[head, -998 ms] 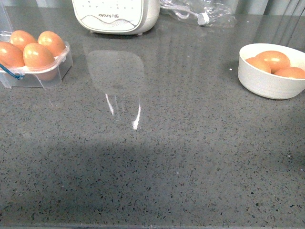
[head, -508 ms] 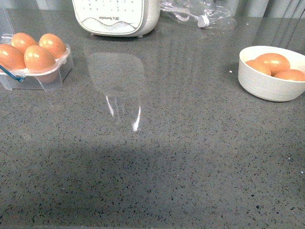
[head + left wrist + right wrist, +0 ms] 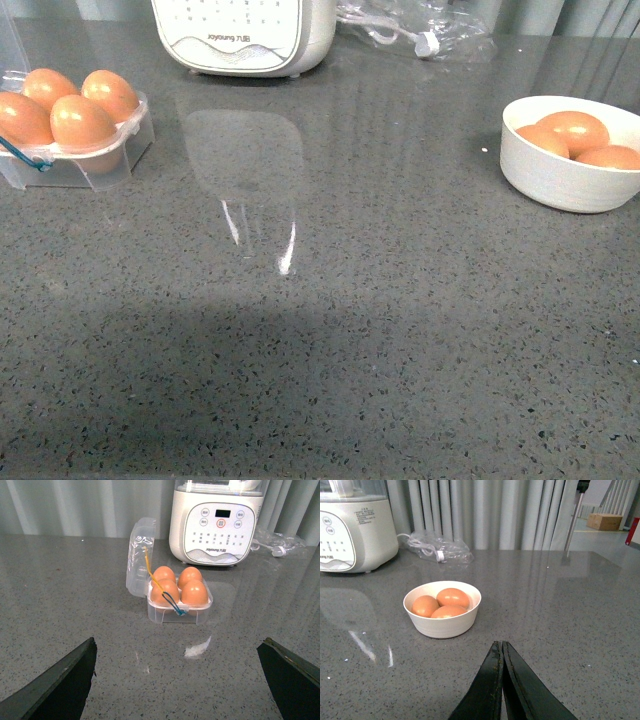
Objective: Put egg into box
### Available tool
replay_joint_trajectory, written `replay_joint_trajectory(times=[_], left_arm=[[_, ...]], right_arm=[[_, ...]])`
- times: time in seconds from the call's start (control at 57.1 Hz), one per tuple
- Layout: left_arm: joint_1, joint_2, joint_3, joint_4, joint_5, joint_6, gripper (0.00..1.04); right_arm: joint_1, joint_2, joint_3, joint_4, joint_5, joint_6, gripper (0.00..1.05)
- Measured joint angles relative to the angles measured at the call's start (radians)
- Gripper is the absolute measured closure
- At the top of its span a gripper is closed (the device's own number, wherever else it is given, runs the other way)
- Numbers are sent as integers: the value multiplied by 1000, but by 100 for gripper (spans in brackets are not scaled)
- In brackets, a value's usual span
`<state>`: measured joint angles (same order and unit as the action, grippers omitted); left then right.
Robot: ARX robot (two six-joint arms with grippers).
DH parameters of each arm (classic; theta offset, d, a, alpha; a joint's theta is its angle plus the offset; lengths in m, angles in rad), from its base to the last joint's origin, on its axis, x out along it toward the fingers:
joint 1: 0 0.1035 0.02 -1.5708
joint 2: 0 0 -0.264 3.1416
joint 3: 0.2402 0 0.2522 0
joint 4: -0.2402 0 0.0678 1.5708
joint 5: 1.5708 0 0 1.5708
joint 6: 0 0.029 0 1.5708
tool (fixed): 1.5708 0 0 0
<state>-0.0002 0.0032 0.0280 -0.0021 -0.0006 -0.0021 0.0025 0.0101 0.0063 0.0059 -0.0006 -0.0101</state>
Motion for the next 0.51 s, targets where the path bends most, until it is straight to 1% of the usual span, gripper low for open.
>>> replay_joint_trajectory(times=[0.35, 0.368, 0.473, 0.49, 0.508], left_arm=[[0, -2, 0, 0, 0, 0, 7], [0, -2, 0, 0, 0, 0, 7], [0, -2, 0, 0, 0, 0, 7], [0, -2, 0, 0, 0, 0, 7], [0, -2, 0, 0, 0, 0, 7]], right_arm=[[0, -6, 0, -5, 0, -1, 101], [0, -6, 0, -5, 0, -1, 100], [0, -6, 0, -5, 0, 0, 84], [0, -6, 0, -5, 0, 0, 79], [0, -6, 0, -5, 0, 0, 77]])
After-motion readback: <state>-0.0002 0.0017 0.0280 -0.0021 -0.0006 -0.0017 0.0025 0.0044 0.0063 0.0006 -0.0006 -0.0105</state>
